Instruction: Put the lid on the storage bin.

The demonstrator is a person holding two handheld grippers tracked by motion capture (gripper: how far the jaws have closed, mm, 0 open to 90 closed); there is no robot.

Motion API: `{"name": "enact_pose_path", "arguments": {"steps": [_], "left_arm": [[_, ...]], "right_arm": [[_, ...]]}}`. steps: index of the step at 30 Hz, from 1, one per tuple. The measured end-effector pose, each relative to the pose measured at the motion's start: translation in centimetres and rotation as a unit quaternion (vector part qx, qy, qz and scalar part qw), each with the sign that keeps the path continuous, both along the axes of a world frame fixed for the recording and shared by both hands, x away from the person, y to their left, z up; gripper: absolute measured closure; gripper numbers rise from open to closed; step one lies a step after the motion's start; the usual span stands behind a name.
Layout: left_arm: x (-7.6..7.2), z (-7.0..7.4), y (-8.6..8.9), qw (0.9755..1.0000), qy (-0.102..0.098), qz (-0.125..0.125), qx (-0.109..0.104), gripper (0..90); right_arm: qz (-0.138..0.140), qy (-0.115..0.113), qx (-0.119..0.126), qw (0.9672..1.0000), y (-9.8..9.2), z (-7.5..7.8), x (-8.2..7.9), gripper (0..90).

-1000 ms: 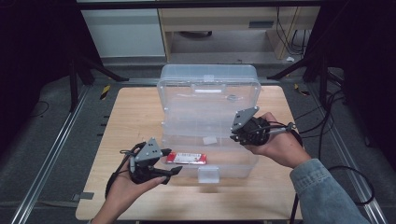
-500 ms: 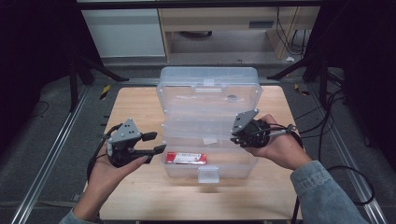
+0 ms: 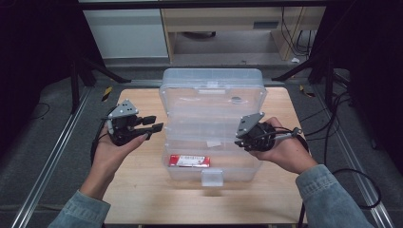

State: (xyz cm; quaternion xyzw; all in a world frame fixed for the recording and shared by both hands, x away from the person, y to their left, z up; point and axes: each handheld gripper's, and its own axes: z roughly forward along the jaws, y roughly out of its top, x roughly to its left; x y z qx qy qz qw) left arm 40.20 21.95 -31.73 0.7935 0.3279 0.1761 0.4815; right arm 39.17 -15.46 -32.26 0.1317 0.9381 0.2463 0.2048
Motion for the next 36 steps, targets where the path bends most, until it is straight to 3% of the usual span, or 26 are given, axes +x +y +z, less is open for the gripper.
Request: {"name": "enact_pose_path", "arguments": {"steps": [6,13,27,36], "left_arm": [[0.7,0.1,-0.9,1.0,-0.002,0.004,-0.001,62.2],[1.1,-0.1,-1.6,0.9999,0.009,0.009,0.003,65.3],[1.6,-0.6,-1.5,0.9996,0.022,0.014,-0.01,69.3],[1.5,-0.5,-1.4,0.9996,0.015,0.017,-0.019,75.8]], "right_arm": [[0.0,0.003,0.002,1.0,-0.2,-0.2,-0.1,76.5],[0.001,0.007,-0.001,1.0,-0.2,-0.4,-0.4,75.6],[0.009,0.013,-0.007,0.9999,0.0,-0.7,-0.7,73.3],[0.006,0.015,-0.003,0.9999,0.0,-1.2,-1.2,66.7]]}}
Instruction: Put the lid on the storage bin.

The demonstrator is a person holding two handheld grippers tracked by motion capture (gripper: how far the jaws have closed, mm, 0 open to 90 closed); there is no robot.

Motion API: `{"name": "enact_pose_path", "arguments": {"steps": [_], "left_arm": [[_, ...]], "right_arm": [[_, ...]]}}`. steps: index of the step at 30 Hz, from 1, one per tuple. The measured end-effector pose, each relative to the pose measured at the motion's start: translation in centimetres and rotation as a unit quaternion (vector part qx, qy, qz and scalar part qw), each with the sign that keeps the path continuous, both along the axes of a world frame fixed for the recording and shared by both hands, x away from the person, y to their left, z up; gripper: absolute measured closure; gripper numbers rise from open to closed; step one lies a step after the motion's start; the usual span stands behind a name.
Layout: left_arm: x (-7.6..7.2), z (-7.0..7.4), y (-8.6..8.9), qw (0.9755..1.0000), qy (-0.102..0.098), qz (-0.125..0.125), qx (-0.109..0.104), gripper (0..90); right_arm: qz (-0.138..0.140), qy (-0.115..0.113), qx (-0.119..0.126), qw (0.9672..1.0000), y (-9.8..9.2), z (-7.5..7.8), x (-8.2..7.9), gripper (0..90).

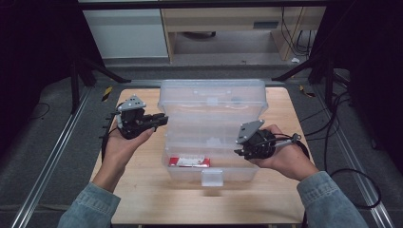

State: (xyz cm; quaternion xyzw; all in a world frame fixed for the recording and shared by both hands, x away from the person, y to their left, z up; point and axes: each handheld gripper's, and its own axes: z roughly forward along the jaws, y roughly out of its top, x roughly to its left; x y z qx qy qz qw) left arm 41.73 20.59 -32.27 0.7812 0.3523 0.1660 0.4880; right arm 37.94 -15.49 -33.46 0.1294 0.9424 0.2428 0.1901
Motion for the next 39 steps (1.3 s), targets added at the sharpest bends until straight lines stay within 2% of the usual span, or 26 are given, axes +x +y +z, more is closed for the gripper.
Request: {"name": "enact_pose_path", "arguments": {"steps": [7,10,18,20,33,39], "left_arm": [[-0.2,-0.4,0.0,0.9999,0.006,-0.002,-0.009,76.3],[-0.4,-0.7,-0.1,0.9999,0.007,-0.003,-0.012,75.3],[-0.9,-1.1,0.0,0.9998,0.011,-0.007,-0.016,74.5],[-1.0,-1.2,-0.2,0.9998,0.012,-0.01,-0.015,74.6],[-2.1,-1.6,-0.2,0.9995,0.014,-0.024,-0.013,76.2],[-2.4,-2.0,0.1,0.9992,0.021,-0.03,-0.013,78.6]], "right_arm": [[-0.004,0.007,-0.003,1.0,-0.2,-0.5,-0.3,63.7],[-0.01,0.005,-0.006,0.9999,-0.3,-0.7,-0.5,57.1],[-0.039,-0.005,0.047,0.9981,-1.4,0.2,-1.3,51.6],[-0.045,-0.005,0.06,0.9972,-1.7,0.5,-1.5,53.6],[-0.082,-0.017,0.097,0.9917,-4.1,1.2,-2.3,71.9],[-0.106,-0.026,0.114,0.9874,-5.0,1.6,-2.3,80.5]]}}
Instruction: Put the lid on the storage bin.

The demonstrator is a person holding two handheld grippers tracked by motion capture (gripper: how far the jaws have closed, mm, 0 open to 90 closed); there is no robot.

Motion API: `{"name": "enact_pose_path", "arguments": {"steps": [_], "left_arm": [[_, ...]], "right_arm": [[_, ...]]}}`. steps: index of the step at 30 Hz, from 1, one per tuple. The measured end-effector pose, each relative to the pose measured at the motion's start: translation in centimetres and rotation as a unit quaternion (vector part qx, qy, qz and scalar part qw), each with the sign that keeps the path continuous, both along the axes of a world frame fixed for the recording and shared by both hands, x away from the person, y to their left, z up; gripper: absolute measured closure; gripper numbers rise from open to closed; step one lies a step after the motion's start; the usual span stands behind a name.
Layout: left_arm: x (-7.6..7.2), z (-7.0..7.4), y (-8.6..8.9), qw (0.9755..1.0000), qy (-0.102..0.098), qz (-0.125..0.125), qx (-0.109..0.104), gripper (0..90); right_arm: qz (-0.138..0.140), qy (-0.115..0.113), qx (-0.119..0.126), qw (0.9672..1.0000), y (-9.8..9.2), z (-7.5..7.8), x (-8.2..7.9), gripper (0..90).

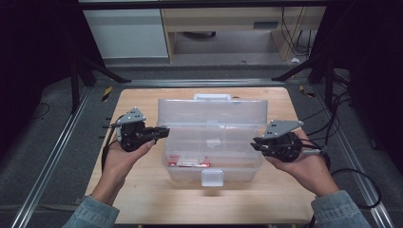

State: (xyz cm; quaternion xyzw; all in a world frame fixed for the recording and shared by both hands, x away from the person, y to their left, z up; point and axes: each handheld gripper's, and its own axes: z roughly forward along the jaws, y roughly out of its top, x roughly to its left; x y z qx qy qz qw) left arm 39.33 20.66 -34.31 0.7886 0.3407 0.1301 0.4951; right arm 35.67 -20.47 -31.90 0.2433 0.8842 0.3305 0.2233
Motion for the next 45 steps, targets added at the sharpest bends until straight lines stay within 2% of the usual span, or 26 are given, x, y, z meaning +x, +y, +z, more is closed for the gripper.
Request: {"name": "enact_pose_path", "arguments": {"steps": [9,18,21,23,24,29,31,32,36,42,45], "left_arm": [[-0.6,-0.6,0.2,0.9999,0.002,-0.007,0.013,80.8],[-1.4,-1.2,0.5,0.9998,0.002,-0.015,0.014,81.7],[-1.5,-1.5,0.6,0.9997,0.005,-0.024,0.007,82.4],[-1.6,-1.7,0.6,0.9996,0.003,-0.029,0.003,83.5],[-1.7,-1.6,0.6,0.9997,0.003,-0.021,0.01,84.1],[-2.1,-1.5,0.6,0.9996,-0.003,-0.023,0.015,85.4],[-2.1,-1.6,0.7,0.9994,-0.011,-0.032,0.011,85.6],[-2.3,-1.6,0.7,0.9996,-0.003,-0.023,0.014,85.8],[-2.4,-2.2,1.1,0.9997,0.003,-0.021,0.009,86.9],[-2.4,-2.6,1.9,0.9997,0.013,-0.019,-0.009,88.1],[-2.5,-2.9,1.9,0.9997,0.015,-0.018,-0.006,88.5]], "right_arm": [[-0.008,0.004,0.011,0.9999,-0.8,-0.5,-0.3,82.2],[-0.015,0.006,0.014,0.9998,-1.6,-0.8,-0.8,81.6],[-0.018,0.007,0.012,0.9997,-1.9,-1.0,-1.0,81.9],[-0.02,0.007,0.011,0.9997,-2.2,-1.0,-1.2,81.9],[-0.022,0.006,0.012,0.9997,-2.3,-1.0,-1.3,81.9],[-0.028,0.007,0.017,0.9994,-2.8,-1.0,-1.7,81.6],[-0.027,0.006,0.018,0.9994,-2.9,-1.1,-1.7,81.6],[-0.029,0.007,0.019,0.9994,-3.0,-1.2,-1.8,81.6],[-0.029,0.013,0.02,0.9993,-3.1,-1.4,-1.9,79.8],[-0.031,0.019,0.017,0.9992,-3.6,-1.7,-2.0,79.7],[-0.03,0.021,0.02,0.9991,-3.7,-1.9,-2.1,79.1]]}}
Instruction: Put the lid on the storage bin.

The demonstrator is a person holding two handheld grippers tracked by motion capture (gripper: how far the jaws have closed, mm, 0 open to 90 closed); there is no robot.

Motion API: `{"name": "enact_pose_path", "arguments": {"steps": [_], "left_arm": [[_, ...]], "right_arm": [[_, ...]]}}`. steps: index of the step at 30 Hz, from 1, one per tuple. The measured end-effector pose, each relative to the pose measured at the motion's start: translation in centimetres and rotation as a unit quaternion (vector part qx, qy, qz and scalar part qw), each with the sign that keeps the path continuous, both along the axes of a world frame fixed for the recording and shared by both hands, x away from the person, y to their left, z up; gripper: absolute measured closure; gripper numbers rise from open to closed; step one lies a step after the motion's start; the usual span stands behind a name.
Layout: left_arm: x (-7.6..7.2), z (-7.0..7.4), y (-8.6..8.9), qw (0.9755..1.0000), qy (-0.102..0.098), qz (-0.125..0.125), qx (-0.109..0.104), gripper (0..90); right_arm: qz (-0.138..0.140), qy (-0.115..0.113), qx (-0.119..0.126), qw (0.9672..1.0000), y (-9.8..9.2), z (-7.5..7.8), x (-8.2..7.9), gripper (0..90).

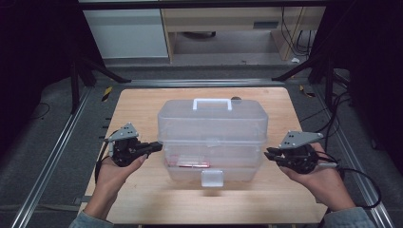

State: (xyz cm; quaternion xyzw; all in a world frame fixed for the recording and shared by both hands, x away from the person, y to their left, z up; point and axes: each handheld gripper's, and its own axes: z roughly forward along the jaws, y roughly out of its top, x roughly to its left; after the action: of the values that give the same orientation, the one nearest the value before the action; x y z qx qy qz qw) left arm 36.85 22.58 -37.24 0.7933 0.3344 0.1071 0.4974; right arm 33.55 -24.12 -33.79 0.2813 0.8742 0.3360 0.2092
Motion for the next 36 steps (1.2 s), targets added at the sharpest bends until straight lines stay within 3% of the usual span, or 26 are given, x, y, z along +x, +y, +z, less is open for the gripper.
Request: {"name": "enact_pose_path", "arguments": {"steps": [26,36], "left_arm": [[-0.8,-2.0,0.8,0.9998,0.015,0.0,0.015,89.1],[-1.3,-3.7,0.7,0.9992,0.034,-0.005,0.02,89.0]], "right_arm": [[-0.034,0.009,0.007,0.9994,-2.3,-1.8,-1.3,75.3],[-0.033,0.015,0.002,0.9993,-2.4,-2.5,-1.3,74.5]]}}
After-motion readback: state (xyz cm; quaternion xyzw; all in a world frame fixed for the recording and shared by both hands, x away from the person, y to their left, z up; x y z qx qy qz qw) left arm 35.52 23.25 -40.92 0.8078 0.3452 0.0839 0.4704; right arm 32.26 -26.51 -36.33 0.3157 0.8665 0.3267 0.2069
